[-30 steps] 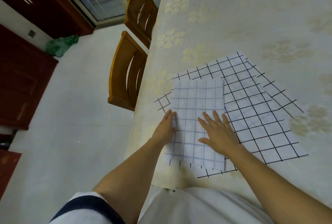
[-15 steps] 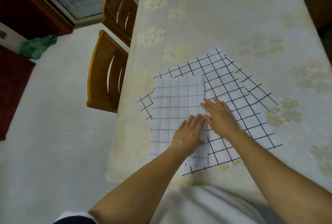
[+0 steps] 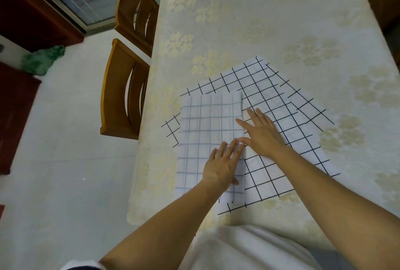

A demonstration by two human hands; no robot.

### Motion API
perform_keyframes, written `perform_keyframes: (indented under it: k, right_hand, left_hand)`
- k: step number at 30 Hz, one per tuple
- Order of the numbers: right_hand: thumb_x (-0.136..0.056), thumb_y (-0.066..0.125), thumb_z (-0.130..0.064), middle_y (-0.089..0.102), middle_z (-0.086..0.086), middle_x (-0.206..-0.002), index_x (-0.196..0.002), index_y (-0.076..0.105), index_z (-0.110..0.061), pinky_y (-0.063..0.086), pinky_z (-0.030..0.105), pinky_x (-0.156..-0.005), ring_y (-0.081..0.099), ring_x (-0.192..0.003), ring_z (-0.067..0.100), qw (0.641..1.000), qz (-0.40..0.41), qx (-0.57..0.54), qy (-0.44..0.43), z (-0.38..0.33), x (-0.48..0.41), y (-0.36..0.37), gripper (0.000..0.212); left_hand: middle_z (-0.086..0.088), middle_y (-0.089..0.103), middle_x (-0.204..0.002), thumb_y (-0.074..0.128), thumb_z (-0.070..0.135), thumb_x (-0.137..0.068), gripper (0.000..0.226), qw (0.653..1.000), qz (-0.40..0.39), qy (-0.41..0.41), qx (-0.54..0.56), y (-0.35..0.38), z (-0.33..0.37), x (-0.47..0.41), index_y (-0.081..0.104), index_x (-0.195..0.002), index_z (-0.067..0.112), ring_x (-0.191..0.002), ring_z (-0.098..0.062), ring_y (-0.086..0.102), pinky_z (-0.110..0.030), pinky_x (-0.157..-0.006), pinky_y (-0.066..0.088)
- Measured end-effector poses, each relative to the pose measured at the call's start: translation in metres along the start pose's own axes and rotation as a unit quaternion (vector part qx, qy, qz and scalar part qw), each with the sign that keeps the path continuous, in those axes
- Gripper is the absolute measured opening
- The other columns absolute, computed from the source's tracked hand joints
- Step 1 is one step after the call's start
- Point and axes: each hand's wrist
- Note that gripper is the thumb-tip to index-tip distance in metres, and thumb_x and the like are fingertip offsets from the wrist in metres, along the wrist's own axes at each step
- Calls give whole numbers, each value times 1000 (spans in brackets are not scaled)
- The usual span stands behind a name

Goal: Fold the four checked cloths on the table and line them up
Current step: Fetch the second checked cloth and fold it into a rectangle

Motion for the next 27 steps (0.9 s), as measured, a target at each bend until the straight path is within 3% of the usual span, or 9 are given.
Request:
perform_keyframes:
  k: [6, 18, 21, 23, 25, 27]
  right_hand:
    - [-98, 34, -63, -16, 9, -165, -157, 4, -38, -3, 48, -123, -19, -150, 31, 999, -20, -3, 34, 12, -27, -19, 70]
    - [-98, 39, -61, -14, 7, -165, -159, 0, -31, -3, 46, -123, -15, -151, 32, 996, -63, -26, 63, 18, -72, -45, 78]
    - [-97, 53, -50, 20, 13, -161, -156, 22, -18, 21, 45, -120, 18, -148, 34, 985, 56, -135, 92, 0, -47, -44, 73]
    - [-96, 59, -41, 51, 15, -135, -142, 45, -13, 43, 44, -101, 48, -124, 33, 956, 163, -207, 128, -16, -16, -37, 56]
    - [-96, 59, -36, 65, 9, -107, -126, 52, -14, 52, 40, -79, 61, -100, 29, 933, 163, -270, 174, -28, 19, -29, 38]
    - [-97, 57, -34, 69, 7, -97, -118, 55, -14, 50, 34, -69, 64, -91, 28, 931, 76, -286, 213, -38, 53, -15, 28]
  left_hand:
    - [5, -32, -162, 80, 36, -81, 127, 999, -40, 3, 26, -3, 0, -8, -23, -156, 28, -152, -29, -21, -51, -124, 1]
    - [4, -43, -156, 90, 56, -60, 156, 999, -42, 9, -9, 0, 0, -10, -36, -149, 31, -150, -35, -25, -68, -119, 5]
    - [3, -40, -158, 89, 55, -61, 154, 999, -38, 8, -21, -2, 0, -9, -35, -149, 31, -151, -35, -22, -66, -118, 6]
    - [5, -29, -163, 88, 47, -68, 143, 1000, -25, 4, -2, -3, -1, -10, -25, -154, 32, -153, -32, -15, -61, -120, 10]
    - [3, -5, -168, 84, 32, -78, 119, 999, 36, 7, 24, -7, -5, -11, -4, -158, 34, -154, -30, 9, -54, -119, 22]
    - [-2, 22, -163, 79, 16, -82, 95, 991, 124, 39, 3, -13, -12, -14, 20, -155, 31, -142, -30, 38, -48, -113, 33]
Point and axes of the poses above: each hand's wrist, its own x-axis away from the middle knuckle, its own y-axis out of the palm, z = x × y
